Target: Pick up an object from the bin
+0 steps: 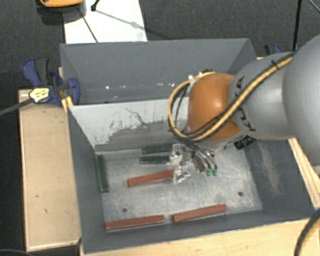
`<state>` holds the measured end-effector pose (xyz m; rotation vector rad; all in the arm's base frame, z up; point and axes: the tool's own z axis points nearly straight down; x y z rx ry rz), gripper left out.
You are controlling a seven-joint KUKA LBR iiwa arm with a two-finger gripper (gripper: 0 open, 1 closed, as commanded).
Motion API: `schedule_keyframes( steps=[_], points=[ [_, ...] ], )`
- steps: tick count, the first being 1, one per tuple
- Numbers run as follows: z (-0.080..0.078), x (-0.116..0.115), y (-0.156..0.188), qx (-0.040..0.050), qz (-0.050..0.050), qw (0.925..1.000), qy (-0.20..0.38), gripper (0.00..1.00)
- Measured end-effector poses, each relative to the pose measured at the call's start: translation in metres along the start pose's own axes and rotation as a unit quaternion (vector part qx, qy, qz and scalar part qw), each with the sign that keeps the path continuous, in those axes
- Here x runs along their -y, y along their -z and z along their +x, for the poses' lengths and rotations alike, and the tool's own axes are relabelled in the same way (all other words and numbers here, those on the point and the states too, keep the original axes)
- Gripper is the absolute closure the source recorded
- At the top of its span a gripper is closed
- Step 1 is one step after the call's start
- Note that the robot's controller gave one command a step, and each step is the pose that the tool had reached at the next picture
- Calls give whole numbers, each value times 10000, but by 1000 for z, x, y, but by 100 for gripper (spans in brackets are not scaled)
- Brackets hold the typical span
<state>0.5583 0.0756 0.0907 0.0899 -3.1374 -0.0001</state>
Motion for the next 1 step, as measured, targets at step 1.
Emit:
schedule_keyframes(
  steps=[1],
  points=[
    [1, 0, 22, -19, 0, 10000, 1, 100]
  ],
)
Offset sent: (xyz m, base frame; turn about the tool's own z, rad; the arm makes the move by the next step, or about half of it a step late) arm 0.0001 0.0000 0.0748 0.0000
